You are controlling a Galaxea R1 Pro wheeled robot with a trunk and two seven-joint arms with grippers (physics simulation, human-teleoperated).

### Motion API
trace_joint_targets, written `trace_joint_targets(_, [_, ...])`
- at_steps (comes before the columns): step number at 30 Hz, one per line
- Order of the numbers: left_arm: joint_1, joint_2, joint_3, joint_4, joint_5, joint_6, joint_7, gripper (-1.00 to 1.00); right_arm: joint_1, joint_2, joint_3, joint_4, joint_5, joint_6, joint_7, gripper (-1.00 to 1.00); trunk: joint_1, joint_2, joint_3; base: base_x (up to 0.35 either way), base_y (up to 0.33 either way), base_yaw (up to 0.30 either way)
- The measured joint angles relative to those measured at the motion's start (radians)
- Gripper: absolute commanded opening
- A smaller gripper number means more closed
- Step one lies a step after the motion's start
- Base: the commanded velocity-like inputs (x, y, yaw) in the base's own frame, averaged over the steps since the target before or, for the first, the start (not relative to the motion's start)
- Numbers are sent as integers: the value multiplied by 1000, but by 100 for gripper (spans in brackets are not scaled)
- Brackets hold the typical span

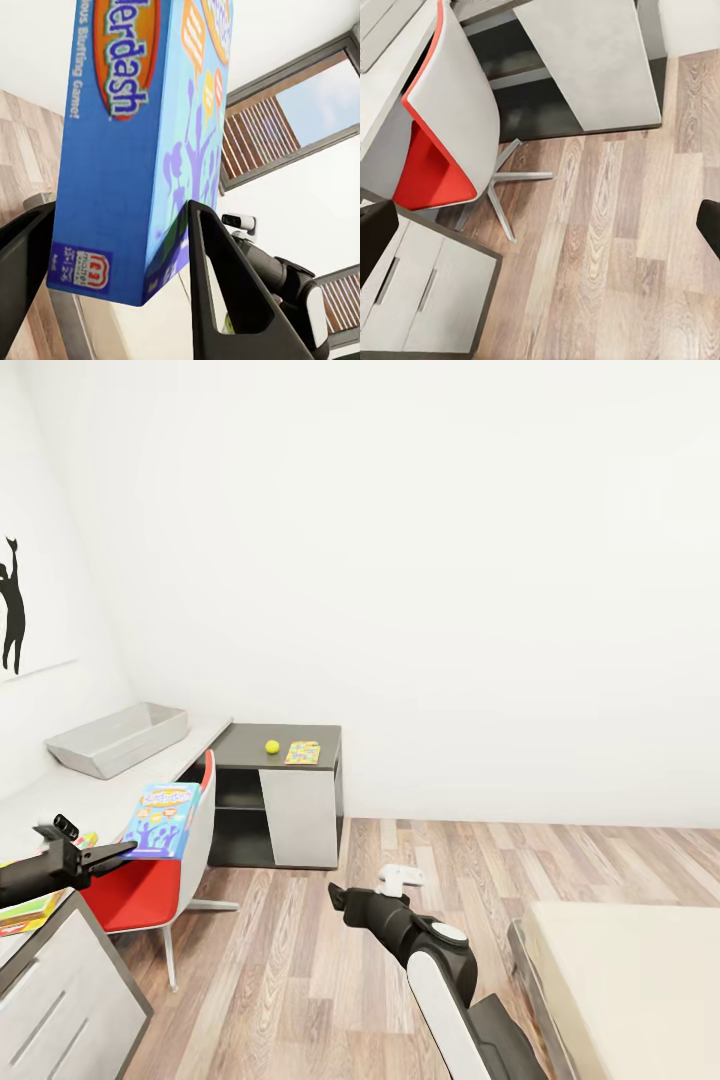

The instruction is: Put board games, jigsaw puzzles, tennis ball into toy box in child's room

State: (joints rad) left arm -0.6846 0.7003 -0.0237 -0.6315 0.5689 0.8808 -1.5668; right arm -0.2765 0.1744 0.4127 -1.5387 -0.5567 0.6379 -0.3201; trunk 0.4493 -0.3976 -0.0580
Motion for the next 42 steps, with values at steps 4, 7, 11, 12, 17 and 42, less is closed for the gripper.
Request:
trace_joint_targets(4, [0,0,0,0,1,-3,0,-100,0,0,0,0,-2,-3,0,100,0,0,0,0,0,2])
trace_joint_targets(7, [0,2,0,0,3,-7,0,-100,0,0,1,0,-2,-4,-1,100,0,0,1,46,-7,113])
trace_joint_targets(11, [0,2,7,0,3,-9,0,-100,0,0,5,0,3,-4,-2,100,0,0,3,193,-124,225])
trace_joint_targets(12, [0,2,7,1,3,-9,0,-100,0,0,6,0,3,-4,-2,100,0,0,3,232,-182,181])
trace_joint_targets(17, [0,2,8,1,2,-10,0,-100,0,0,8,-1,4,-3,0,100,0,0,3,250,-210,51])
trace_joint_targets(42, [0,11,45,2,-1,-10,-1,-100,-83,0,-14,-35,-1,191,-4,100,0,0,4,278,-85,1])
